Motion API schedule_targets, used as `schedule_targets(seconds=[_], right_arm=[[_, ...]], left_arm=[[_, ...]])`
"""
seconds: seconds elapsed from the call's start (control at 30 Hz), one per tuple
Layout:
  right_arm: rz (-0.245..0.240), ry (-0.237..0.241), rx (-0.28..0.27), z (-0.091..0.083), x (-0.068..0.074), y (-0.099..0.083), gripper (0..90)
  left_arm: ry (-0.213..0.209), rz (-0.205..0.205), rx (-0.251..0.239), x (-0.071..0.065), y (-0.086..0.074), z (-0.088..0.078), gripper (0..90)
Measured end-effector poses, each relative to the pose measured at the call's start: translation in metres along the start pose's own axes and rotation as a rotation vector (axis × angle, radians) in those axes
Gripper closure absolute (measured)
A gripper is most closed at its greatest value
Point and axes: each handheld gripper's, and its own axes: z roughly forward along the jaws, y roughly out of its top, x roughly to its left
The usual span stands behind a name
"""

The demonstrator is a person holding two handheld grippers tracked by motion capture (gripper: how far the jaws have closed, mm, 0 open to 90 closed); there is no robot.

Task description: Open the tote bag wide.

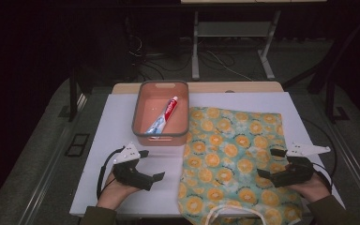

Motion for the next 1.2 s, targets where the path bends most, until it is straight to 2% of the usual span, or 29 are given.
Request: schedule_targets(seconds=[0.33,0.83,1.0,1.2], right_arm=[[0.02,-0.021,0.037,0.006,-0.005,0.009,2.8],[0.041,-0.071,0.041,0.014,-0.02,0.02,2.8],[0.048,-0.098,0.047,0.019,-0.031,0.023,5.6],[0.072,-0.13,0.082,0.03,-0.051,0.025,6.5]], left_arm=[[-0.005,-0.001,0.003,-0.002,-0.001,0.002,0.0],[-0.008,0.0,0.014,-0.002,-0.002,0.004,0.0],[-0.009,0.0,0.016,-0.003,-0.002,0.005,0.0],[-0.009,0.0,0.017,-0.002,-0.002,0.005,0.0]])
